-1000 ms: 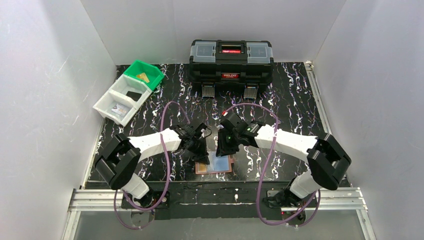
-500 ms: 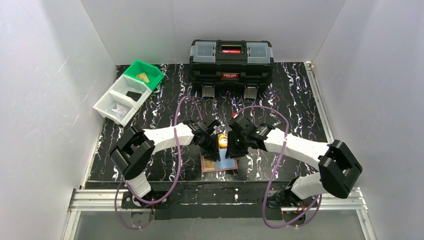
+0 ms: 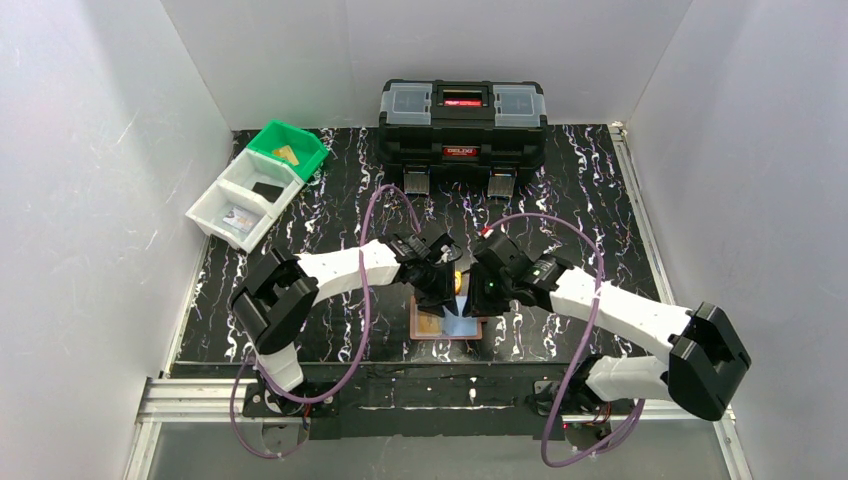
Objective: Take the credit cards out of the card holder
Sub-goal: Remove the credit card from the card holder.
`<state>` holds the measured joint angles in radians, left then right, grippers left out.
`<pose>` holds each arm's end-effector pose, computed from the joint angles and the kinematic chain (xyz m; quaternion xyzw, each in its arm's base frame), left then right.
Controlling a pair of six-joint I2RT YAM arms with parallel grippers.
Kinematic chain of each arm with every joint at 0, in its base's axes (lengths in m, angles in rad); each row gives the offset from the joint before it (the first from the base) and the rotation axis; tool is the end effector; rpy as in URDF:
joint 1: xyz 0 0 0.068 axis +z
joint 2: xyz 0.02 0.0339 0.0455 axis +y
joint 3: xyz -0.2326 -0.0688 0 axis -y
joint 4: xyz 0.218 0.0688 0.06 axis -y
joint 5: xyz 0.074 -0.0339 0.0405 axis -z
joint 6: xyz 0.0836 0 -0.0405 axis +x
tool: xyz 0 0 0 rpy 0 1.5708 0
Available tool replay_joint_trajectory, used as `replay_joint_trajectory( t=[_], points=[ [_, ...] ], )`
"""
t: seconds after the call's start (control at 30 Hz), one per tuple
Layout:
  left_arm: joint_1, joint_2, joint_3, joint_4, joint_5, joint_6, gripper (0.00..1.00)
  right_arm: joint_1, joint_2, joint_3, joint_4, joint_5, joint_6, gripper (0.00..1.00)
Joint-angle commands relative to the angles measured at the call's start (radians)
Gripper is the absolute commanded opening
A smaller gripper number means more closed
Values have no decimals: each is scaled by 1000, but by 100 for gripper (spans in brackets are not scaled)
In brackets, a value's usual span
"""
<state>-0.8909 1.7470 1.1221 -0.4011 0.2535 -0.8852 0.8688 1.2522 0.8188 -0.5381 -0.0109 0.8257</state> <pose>0.2056 -0.2877 0.1311 0.0367 0.9553 -0.2839 0.0739 0.1666 0.1984 0.1672 -0.0222 0.9552 0.2247 0.1915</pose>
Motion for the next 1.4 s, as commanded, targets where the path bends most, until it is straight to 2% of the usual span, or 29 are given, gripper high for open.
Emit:
replay_joint_trajectory(
  t=[0.0, 0.3, 0.4, 0.6, 0.73, 0.87, 1.1, 1.37],
  points=[
    [-5, 3, 39, -31, 17, 17, 36, -13, -60, -20, -27, 62, 37, 31],
    [-47, 104, 169, -22, 77, 29, 43, -42, -224, -78, -85, 128, 87, 32],
    [-50, 76, 213, -45, 80, 45, 49, -43, -247, -70, -102, 136, 90, 32],
    [-48, 36, 271, -84, 91, 78, 55, -44, -249, -66, -103, 129, 92, 32],
    [-21, -43, 282, -147, 34, 115, 58, -44, -248, -68, -99, 123, 91, 33],
    [29, -136, 215, -221, -37, 135, 60, -42, -212, -58, -72, 79, 75, 37],
    [155, -293, -79, -185, -15, 118, 55, -30, -24, 31, 15, -40, 44, 38],
    [242, -362, -260, -116, 35, 120, 35, 9, 222, 168, 68, -111, 19, 36]
  ],
)
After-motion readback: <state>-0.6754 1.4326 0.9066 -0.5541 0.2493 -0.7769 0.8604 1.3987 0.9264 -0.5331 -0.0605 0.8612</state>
